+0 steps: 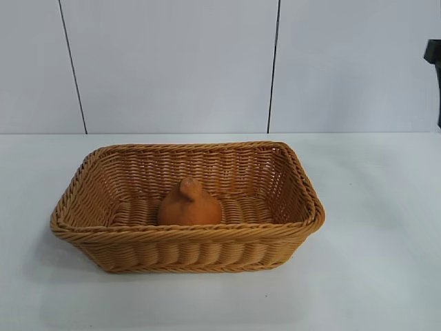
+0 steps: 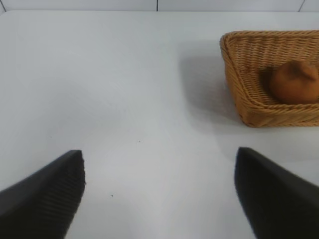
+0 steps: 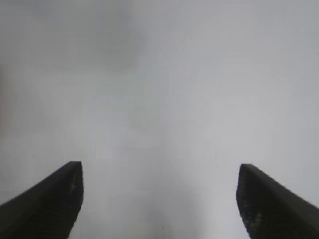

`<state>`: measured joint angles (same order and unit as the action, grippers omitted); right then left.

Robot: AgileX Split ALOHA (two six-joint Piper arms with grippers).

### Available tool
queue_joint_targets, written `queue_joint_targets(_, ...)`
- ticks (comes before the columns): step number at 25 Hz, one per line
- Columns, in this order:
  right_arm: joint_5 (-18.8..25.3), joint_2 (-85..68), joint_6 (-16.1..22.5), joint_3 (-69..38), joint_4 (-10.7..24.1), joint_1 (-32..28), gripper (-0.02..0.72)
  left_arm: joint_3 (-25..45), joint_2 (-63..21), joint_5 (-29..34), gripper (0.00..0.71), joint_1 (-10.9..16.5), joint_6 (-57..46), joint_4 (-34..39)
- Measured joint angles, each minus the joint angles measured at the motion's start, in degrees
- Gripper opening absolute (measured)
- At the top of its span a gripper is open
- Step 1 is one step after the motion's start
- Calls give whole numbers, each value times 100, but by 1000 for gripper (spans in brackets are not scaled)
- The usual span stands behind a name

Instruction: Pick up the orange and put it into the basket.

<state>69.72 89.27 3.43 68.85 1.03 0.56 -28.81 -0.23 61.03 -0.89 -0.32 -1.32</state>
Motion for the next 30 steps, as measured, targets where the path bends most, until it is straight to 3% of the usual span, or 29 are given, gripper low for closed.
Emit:
queue_joint_targets(8,7,-2435,-4,-2031,-103,0,580,0,0,5,584,0,0,0)
queue_joint_targets(14,-908,-4256,-45,-3250,-103,0,580,0,0,5,584,0,0,0)
queue_joint_targets(18,-1067,-5438,-166,-3923,-103,0,580,0,0,5,584,0,0,0)
queue_joint_targets(30,-1105,-7655,-206,-4074,-103,0,580,0,0,5,584,0,0,0)
